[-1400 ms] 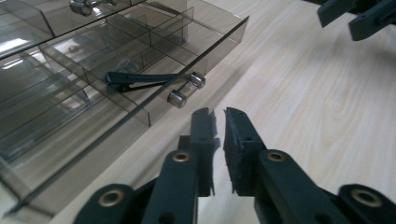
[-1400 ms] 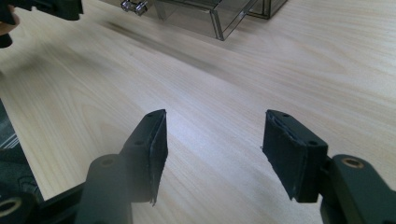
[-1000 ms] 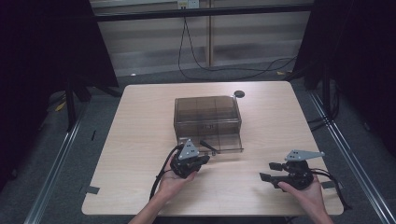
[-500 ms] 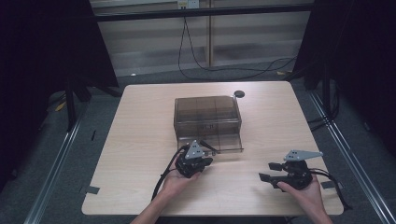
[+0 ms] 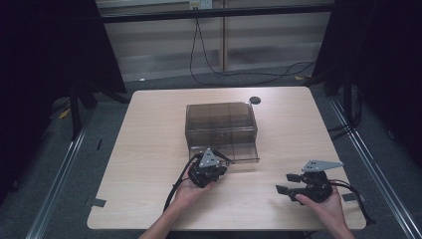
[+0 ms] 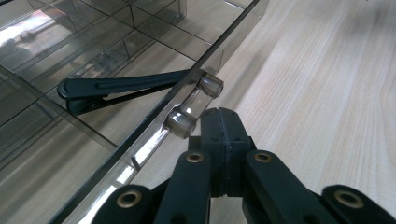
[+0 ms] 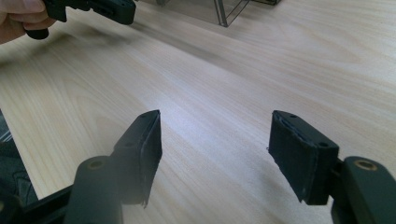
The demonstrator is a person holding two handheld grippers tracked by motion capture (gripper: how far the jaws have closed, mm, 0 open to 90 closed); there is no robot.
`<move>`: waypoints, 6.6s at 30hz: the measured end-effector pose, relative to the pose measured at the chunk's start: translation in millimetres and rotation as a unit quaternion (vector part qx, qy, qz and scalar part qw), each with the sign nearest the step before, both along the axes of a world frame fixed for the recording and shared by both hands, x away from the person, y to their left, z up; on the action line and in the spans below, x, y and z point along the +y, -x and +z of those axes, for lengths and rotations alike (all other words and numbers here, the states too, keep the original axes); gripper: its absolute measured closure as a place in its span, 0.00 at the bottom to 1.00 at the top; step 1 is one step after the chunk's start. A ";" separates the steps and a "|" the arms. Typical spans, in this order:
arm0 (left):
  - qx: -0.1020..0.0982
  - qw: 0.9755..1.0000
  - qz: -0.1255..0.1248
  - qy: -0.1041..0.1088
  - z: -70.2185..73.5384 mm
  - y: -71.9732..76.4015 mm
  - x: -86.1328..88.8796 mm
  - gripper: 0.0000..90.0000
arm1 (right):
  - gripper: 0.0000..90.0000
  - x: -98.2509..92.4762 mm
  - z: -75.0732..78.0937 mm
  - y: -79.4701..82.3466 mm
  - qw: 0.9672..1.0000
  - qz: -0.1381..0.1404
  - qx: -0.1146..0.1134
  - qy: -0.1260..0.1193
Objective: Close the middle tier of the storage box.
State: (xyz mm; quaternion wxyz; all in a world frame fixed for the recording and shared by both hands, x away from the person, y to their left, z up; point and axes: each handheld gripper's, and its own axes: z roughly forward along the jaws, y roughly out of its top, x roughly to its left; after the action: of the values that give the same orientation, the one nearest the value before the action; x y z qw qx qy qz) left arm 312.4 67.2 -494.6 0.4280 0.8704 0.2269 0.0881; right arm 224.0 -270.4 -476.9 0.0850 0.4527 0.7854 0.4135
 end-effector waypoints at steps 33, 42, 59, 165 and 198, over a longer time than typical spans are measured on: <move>0.003 1.000 0.015 0.014 11.2 -10.8 3.6 1.00 | 0.39 -0.7 0.1 0.1 1.000 0.008 -0.009 0.000; 0.006 1.000 0.016 0.018 11.5 -12.7 4.8 1.00 | 0.40 -0.5 -0.2 -0.6 1.000 0.007 -0.009 0.000; 0.000 1.000 0.024 0.015 17.2 -19.7 1.8 1.00 | 0.40 0.0 -0.5 -0.2 1.000 0.009 -0.007 0.003; -0.004 0.998 0.059 -0.002 26.7 -71.1 -9.6 1.00 | 0.41 1.9 -4.0 -3.1 1.000 0.024 0.003 0.014; -0.004 0.998 0.060 0.015 27.7 -60.4 1.4 0.62 | 0.40 -1.6 -6.7 -4.1 1.000 0.015 0.009 0.014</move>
State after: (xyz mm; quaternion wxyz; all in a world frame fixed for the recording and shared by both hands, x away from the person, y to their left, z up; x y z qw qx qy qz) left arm 372.7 68.6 -466.9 0.4355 0.8485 0.2784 0.1136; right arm 228.2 -272.0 -483.5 0.0785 0.4432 0.7986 0.3996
